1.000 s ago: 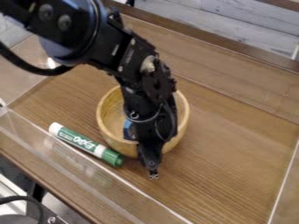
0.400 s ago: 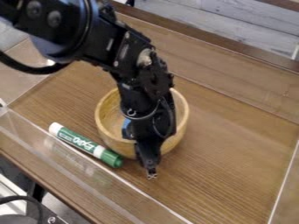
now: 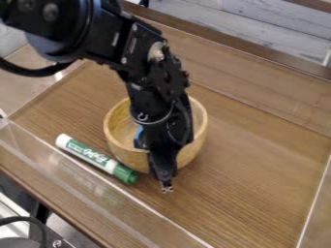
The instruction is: Put the green marker in the brown bowl
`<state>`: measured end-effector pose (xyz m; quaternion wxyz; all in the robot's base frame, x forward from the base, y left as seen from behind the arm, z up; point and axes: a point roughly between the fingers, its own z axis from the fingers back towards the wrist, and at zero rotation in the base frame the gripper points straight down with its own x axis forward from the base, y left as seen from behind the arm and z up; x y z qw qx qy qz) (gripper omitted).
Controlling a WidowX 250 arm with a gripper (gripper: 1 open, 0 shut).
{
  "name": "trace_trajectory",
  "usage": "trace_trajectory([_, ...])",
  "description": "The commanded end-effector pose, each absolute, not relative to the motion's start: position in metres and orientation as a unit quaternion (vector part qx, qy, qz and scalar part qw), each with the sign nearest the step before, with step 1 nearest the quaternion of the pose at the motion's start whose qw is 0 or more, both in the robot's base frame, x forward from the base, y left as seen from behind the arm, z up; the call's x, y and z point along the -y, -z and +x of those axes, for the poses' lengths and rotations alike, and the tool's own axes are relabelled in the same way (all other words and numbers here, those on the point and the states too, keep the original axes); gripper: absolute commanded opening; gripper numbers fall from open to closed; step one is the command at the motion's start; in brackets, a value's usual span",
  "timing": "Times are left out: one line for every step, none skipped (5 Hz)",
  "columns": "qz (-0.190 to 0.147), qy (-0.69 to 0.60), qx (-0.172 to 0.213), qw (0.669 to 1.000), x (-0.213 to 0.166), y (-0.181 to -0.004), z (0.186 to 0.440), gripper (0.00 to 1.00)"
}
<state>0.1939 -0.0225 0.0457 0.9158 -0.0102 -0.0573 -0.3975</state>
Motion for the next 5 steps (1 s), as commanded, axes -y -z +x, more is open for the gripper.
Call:
trace_trajectory([-0.006, 0.391, 0.086, 0.916, 0.021, -0.059, 0.203, 0.00])
trace_trajectory([-0.008, 0.390, 0.092, 0.916, 0.020, -0.063, 0.204, 0.00])
trace_trajectory([-0.011, 0.388, 0.097, 0.916, 0.020, -0.065, 0.206, 0.00])
trace_trajectory([-0.014, 0.387, 0.103, 0.916, 0.021, -0.067, 0.207, 0.00])
trace_trajectory([-0.017, 0.386, 0.109, 0.916, 0.021, -0.069, 0.209, 0.00])
